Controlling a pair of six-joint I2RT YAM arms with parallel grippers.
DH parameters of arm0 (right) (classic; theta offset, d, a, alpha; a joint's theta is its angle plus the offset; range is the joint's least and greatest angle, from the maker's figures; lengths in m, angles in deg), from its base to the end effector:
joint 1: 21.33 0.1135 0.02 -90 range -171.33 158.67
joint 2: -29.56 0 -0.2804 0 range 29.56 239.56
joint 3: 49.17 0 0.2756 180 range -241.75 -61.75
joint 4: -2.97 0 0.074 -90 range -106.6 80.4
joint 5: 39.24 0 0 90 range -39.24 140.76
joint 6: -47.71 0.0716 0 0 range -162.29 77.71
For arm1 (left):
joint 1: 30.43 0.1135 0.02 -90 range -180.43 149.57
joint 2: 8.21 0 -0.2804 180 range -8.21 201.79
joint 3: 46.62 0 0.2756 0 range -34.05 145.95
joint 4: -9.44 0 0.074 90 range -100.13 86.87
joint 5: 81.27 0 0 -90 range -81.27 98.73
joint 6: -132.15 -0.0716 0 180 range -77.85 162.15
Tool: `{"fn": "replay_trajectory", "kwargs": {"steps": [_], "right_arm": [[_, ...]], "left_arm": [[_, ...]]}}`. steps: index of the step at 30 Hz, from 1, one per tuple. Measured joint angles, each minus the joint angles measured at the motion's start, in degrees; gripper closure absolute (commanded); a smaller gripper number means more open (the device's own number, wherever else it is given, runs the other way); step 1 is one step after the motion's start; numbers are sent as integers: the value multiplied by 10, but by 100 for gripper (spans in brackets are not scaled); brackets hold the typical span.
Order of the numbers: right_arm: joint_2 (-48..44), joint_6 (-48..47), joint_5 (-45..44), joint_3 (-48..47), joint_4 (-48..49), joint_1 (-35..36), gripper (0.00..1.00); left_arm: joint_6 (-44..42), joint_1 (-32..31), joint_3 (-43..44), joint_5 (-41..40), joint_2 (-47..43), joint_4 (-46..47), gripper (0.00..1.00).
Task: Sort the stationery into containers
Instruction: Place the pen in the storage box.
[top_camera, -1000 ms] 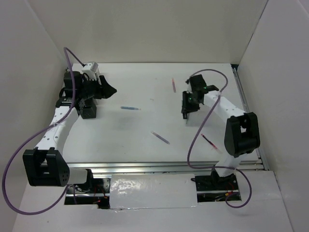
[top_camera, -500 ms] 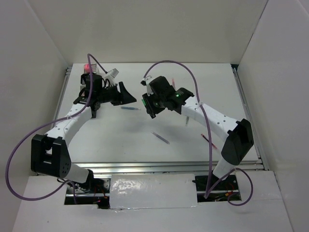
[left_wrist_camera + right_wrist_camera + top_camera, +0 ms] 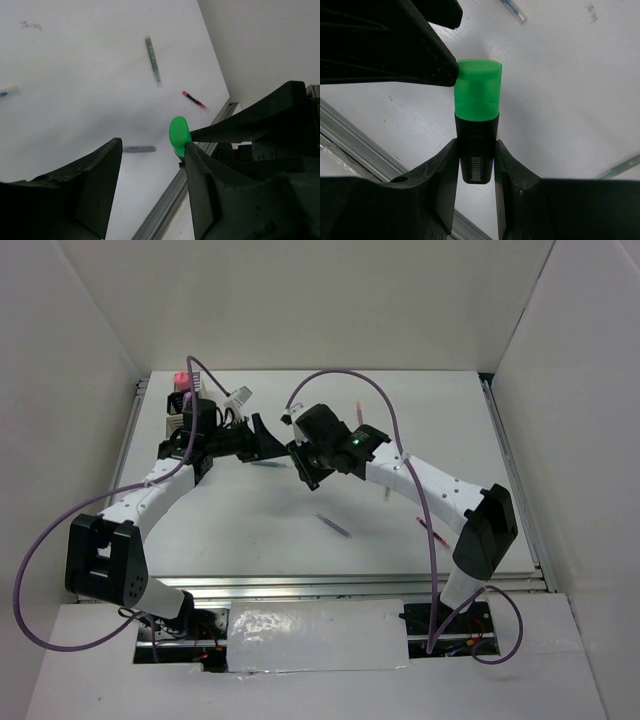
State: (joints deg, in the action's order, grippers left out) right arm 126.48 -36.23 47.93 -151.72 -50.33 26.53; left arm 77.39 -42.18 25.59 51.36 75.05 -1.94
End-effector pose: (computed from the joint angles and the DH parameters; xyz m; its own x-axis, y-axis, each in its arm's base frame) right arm 0.2885 0.3135 0.3113 -0.5691 -0.4718 -0.6735 -0.6619 0.7488 0.0348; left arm 0.3570 -0.1238 0.2908 -0.7452 -0.2786 -0.6058 0.4074 0.5290 -0.7444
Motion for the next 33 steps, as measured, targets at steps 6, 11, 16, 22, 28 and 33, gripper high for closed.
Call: {"fn": "replay_trajectory", "kwargs": {"steps": [6, 11, 16, 22, 28, 33], "right_arm": [[0, -1, 0, -13, -6, 3, 100], [2, -9, -1, -23, -7, 22, 100], [12, -12, -1, -35, -9, 32, 100], [30, -12, 5, -56, -31, 30, 75], [38, -10, 59, -79, -34, -3, 41], [16, -13, 124, -71, -28, -94, 40]], "left_arm": [[29, -1, -15, 26, 0, 30, 41], [55, -2, -19, 49, 1, 60, 56], [60, -3, -22, 62, 2, 74, 71], [72, 0, -40, 67, 2, 97, 99], [49, 57, -41, 63, -16, 62, 100], [-57, 168, -10, -6, -34, -40, 100]]}}
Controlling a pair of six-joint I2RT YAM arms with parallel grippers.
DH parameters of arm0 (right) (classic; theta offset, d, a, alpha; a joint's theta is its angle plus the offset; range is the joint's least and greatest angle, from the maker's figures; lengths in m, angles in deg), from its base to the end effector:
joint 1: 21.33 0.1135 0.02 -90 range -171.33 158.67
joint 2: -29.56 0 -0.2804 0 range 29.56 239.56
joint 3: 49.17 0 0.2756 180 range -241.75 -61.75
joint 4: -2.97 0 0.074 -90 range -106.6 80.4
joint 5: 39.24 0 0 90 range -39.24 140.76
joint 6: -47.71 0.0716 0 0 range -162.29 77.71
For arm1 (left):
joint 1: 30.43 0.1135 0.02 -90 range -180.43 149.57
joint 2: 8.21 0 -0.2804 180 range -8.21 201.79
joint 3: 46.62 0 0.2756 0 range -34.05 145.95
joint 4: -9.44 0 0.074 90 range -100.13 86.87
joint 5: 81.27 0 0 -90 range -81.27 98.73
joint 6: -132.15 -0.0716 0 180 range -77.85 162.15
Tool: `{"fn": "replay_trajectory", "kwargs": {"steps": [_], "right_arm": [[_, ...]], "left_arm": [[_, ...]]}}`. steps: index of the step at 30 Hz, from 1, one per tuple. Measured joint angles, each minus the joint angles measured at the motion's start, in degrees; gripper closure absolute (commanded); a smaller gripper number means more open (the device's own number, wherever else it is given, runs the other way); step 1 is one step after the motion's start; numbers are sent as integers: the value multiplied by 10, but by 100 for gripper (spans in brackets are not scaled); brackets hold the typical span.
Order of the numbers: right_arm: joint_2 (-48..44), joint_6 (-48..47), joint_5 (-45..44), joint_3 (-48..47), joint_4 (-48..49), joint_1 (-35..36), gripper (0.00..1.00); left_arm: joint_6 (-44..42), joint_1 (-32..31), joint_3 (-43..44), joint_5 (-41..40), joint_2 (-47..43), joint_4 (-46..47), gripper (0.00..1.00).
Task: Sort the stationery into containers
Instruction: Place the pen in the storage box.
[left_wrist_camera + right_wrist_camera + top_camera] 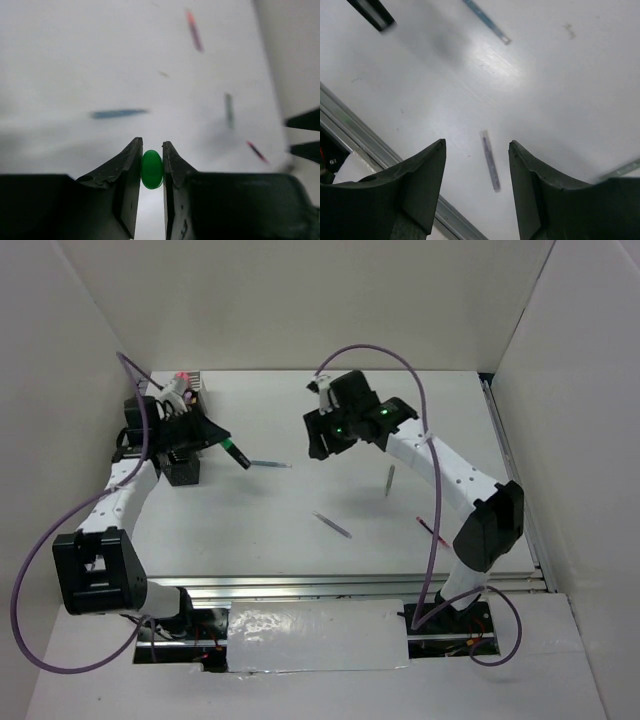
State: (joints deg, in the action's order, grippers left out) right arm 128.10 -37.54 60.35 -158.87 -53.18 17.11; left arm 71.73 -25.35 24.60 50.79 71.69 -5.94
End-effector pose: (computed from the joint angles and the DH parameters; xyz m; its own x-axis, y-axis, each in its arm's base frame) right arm 0.3327 0.2793 0.3419 -0.6103 -0.3801 -0.6950 -0.6570 0.7331 0.1759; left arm 0.3622 -0.0160 0.2961 -0.6215 -0.4232 -0.6593 0.2723 0.6724 -0.6883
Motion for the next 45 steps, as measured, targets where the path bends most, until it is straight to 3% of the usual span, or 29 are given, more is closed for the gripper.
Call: {"fn": "replay_trajectory", "kwargs": {"steps": [4, 9, 17, 27, 39, 42, 45], "right_arm": [[-40, 0, 28, 38, 5, -78, 41], [-70, 1, 36, 85, 8, -108, 42], [-77, 1, 43, 104, 8, -113, 42], [-78, 3, 45, 114, 12, -122, 45], [-78, 3, 48, 143, 12, -119, 47], [-78, 3, 48, 143, 11, -116, 47], [-78, 2, 48, 143, 11, -116, 47]], "left_arm": [[-106, 56, 50, -122, -11, -32, 100], [-191, 90, 64, -221, -21, 7, 100], [-220, 104, 108, -296, 81, 66, 100], [-206, 108, 137, -322, 168, 109, 99], [-182, 109, 142, -321, 196, 128, 78], [-173, 109, 142, -315, 196, 132, 60], [-172, 109, 142, -308, 196, 131, 51]]}}
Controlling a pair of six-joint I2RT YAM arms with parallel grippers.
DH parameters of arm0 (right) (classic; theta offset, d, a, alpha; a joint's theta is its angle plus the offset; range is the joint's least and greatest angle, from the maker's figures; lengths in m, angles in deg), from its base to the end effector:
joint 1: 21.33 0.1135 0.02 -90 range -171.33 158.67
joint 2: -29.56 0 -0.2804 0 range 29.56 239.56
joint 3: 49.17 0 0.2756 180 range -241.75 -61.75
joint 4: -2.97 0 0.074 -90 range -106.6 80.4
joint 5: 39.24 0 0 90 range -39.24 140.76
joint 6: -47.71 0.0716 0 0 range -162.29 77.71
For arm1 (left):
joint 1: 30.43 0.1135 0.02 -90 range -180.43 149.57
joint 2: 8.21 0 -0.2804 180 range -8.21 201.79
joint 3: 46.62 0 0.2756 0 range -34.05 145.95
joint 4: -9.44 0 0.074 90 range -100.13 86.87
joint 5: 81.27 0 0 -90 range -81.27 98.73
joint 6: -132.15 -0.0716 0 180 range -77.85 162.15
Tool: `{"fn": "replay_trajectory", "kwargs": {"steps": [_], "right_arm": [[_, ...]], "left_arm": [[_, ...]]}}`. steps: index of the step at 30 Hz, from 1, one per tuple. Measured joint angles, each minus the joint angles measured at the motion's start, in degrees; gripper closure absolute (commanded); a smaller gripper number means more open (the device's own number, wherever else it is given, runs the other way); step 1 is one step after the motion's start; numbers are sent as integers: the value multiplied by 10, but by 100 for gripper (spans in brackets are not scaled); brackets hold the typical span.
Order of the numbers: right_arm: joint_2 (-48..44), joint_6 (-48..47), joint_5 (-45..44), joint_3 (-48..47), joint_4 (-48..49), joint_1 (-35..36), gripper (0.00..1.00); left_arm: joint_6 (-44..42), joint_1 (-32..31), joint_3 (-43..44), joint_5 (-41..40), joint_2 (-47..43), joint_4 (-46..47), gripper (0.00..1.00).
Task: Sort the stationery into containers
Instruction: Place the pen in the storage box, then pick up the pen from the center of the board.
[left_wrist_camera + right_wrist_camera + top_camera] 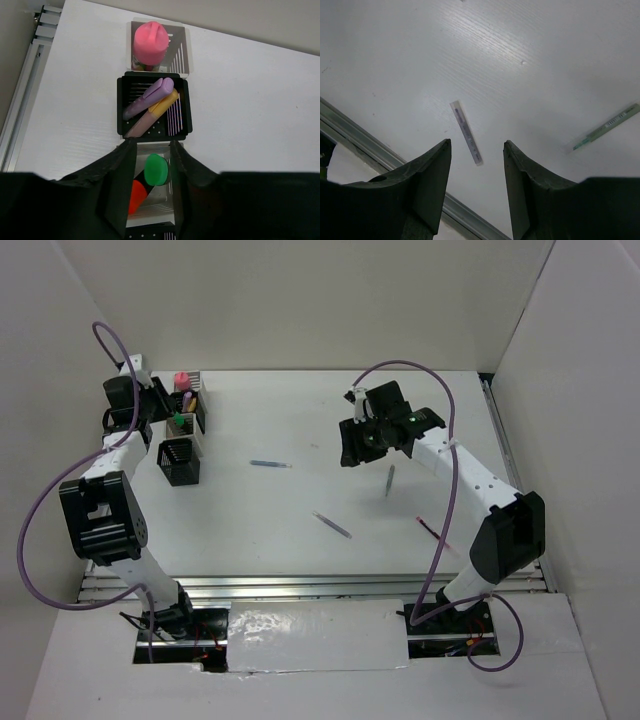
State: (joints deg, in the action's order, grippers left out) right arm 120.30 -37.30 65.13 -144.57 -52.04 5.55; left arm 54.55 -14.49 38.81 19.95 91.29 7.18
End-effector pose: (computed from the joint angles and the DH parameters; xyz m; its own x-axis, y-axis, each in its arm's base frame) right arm 0.3396 0.1921 0.3059 -0.7345 -0.2779 -0.6191 -0.5173 0.8197 0.2459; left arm 0.4577 0.1162 0.2825 -0.2448 -0.2890 -0.9255 -0.1458 0.9547 -0.2595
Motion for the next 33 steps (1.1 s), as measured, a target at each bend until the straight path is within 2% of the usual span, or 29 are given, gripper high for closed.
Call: {"fn": "replay_trajectory", "kwargs": {"steps": [4, 10, 12, 15, 17, 20, 25, 28, 33], "right_arm": [[0, 0, -2, 0, 0, 0, 47], [0, 0, -7, 0, 0, 1, 47], [-1, 0, -11, 0, 0, 1, 47], [-3, 0, -14, 0, 0, -5, 47], [-7, 0, -12, 4, 2, -13, 47], [-12, 1, -6, 13, 2, -38, 47], [-24, 5, 2, 30, 3, -86, 47], [-47, 7, 5, 47, 5, -111, 46], [-100, 9, 13, 70, 8, -141, 45]], "left_arm": [[0, 0, 0, 10, 0, -3, 46], [-12, 0, 1, 34, -1, -19, 50], [-45, 0, 14, 67, -2, -47, 49], [-139, -13, 71, 138, -2, -127, 50], [-223, -45, 130, 163, -3, -200, 49], [-345, -139, 200, 160, -4, -284, 46], [-501, -300, 252, 138, 21, -418, 43], [-547, -338, 275, 120, 78, -480, 40], [-590, -348, 366, 90, 219, -572, 35]]}}
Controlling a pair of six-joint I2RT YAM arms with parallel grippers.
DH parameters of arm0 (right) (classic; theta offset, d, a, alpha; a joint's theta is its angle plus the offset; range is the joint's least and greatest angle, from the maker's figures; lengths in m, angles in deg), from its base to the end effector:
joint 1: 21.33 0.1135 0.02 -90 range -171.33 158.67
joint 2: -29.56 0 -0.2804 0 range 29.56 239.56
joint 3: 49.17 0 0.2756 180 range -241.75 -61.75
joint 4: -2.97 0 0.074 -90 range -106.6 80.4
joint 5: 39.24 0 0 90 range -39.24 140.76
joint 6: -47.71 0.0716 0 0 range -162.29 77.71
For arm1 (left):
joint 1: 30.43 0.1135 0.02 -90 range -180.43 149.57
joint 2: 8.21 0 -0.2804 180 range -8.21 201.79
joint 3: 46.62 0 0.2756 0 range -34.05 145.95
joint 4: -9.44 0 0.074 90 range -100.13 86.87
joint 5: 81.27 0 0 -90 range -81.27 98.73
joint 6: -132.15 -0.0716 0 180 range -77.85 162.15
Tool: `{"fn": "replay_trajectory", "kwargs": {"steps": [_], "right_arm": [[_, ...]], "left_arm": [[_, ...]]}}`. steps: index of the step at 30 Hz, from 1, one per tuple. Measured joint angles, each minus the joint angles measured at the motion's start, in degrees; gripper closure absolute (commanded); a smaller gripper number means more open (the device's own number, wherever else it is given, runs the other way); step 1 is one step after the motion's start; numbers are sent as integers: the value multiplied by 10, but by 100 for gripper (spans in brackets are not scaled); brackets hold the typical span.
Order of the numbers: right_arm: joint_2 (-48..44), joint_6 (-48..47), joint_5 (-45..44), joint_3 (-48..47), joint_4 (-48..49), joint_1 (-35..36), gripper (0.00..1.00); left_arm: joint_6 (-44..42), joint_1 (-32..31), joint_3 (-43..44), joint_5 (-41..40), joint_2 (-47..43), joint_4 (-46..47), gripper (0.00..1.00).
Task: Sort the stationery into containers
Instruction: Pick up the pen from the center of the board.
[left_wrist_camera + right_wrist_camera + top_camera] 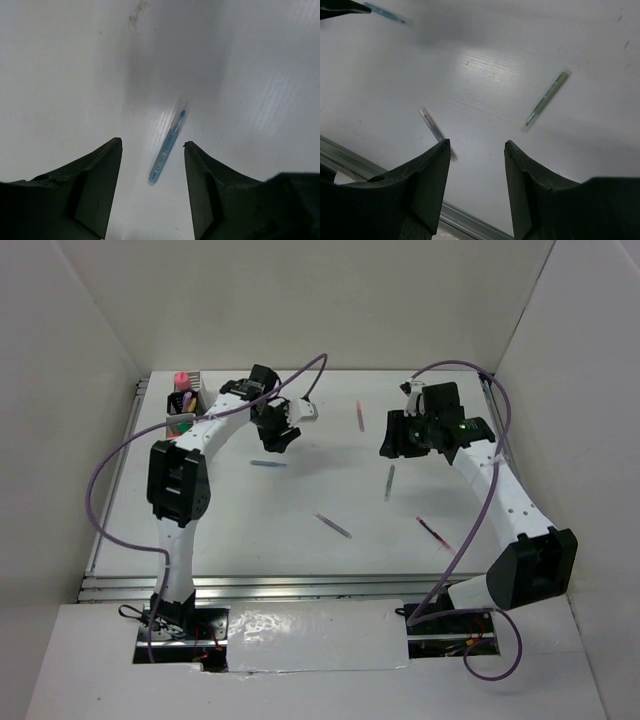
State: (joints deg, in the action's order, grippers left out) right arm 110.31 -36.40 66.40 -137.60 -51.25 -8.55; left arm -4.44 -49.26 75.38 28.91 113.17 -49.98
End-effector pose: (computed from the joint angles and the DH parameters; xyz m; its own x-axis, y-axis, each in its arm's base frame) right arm 0.3335 0.0954 0.3233 -0.7446 -0.0676 -0.6641 -0.3191 0.9098 0.2652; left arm 0.4792 -0.1895 0.2351 -0.2134 0.7932 -0.5704 0.9126 0.3703 0.1735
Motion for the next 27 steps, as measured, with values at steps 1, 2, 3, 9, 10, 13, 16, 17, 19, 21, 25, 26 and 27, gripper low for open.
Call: {"fn": "replay_trajectory", "kwargs": {"steps": [1, 2, 3, 9, 10, 13, 16, 17, 19, 21, 25, 26, 27], "right_arm": [[-10, 1, 2, 5, 3, -6, 45], [-18, 1, 5, 7, 3, -11, 45], [-25, 2, 8, 10, 5, -16, 45], [-29, 3, 23, 19, 8, -31, 45], [-29, 3, 25, 21, 9, -32, 45], [-29, 3, 33, 28, 11, -34, 45], [-29, 4, 38, 33, 13, -36, 45], [-29, 4, 39, 34, 14, -37, 45], [-29, 5, 43, 35, 14, -38, 45], [-29, 5, 46, 35, 14, -38, 45], [-29, 5, 49, 36, 14, -38, 45], [-29, 5, 50, 37, 15, -38, 46], [-30, 5, 51, 38, 15, -38, 46]], "left_arm": [[-5, -2, 25, -6, 25, -20, 35], [-13, -3, 49, -12, 49, -35, 36], [-19, -5, 73, -20, 70, -50, 36], [-61, -35, 163, -60, 137, -117, 42], [-66, -41, 167, -65, 142, -123, 42], [-82, -55, 170, -78, 151, -148, 44], [-92, -61, 170, -84, 158, -174, 44], [-95, -61, 170, -86, 159, -179, 45], [-102, -59, 169, -92, 160, -187, 45], [-104, -57, 168, -99, 161, -189, 45], [-106, -56, 159, -116, 162, -186, 47], [-107, -56, 158, -120, 163, -185, 49], [-108, -56, 158, -125, 165, -185, 50]]}}
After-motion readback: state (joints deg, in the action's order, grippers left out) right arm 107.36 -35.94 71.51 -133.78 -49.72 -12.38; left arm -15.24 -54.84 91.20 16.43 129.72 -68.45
